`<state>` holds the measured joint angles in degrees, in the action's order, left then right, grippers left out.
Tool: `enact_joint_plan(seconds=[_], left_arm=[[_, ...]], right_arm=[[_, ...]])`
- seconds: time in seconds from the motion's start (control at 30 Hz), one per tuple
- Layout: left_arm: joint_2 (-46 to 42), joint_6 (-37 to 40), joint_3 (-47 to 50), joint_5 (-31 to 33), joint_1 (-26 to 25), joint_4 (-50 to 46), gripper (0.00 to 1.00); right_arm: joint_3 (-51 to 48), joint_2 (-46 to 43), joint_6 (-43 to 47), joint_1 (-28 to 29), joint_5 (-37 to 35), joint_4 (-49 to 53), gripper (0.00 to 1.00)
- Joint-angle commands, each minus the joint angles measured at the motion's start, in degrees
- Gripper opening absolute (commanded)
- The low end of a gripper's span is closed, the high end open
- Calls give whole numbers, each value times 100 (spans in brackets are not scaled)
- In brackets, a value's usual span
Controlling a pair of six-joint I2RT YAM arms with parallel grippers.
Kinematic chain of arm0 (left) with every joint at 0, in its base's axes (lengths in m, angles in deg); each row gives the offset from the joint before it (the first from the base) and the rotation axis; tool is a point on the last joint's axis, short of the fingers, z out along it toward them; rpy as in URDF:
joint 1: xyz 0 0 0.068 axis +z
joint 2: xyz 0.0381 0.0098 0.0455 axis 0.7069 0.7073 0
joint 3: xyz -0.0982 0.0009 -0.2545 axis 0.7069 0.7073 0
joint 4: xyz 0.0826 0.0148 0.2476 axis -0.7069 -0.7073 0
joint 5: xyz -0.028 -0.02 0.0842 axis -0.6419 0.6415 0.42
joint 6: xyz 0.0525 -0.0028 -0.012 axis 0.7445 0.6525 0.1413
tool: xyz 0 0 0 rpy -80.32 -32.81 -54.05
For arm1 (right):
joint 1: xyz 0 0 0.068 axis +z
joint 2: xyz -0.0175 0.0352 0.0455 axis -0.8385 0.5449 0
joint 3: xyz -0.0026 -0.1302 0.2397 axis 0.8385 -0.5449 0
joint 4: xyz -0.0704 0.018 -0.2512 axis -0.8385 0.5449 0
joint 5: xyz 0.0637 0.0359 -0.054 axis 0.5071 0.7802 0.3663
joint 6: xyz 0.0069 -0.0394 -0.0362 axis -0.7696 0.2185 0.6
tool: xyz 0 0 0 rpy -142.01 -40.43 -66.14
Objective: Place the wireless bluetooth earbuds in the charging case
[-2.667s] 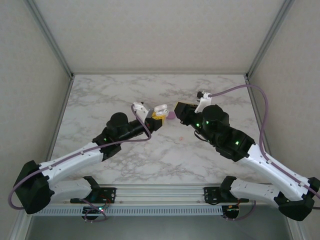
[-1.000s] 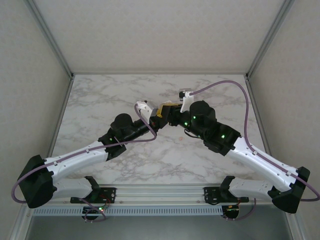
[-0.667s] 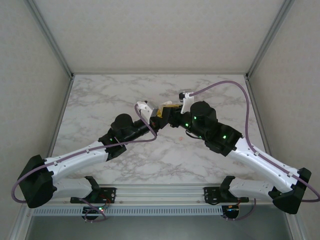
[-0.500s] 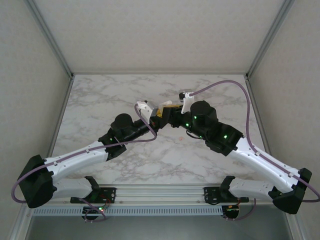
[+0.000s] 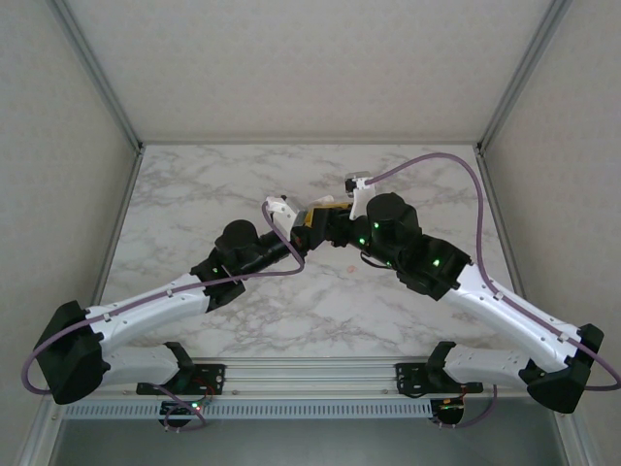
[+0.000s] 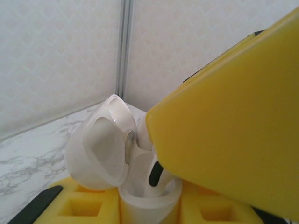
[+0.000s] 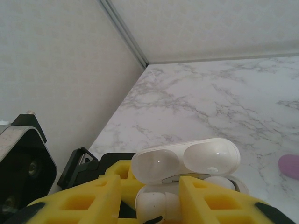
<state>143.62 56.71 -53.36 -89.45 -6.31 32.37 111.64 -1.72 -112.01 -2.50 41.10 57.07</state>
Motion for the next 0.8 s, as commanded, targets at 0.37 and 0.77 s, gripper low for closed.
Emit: enact_joint_plan(seconds=[0.37, 0.77], left_arm=[[-326, 403, -162, -189, -30, -3, 3], [-323, 694, -200, -259, -30, -394, 3]], right_arm=[[104, -733, -51, 54, -114, 40, 46], [1008, -1070, -868, 43, -1449, 2743, 47]])
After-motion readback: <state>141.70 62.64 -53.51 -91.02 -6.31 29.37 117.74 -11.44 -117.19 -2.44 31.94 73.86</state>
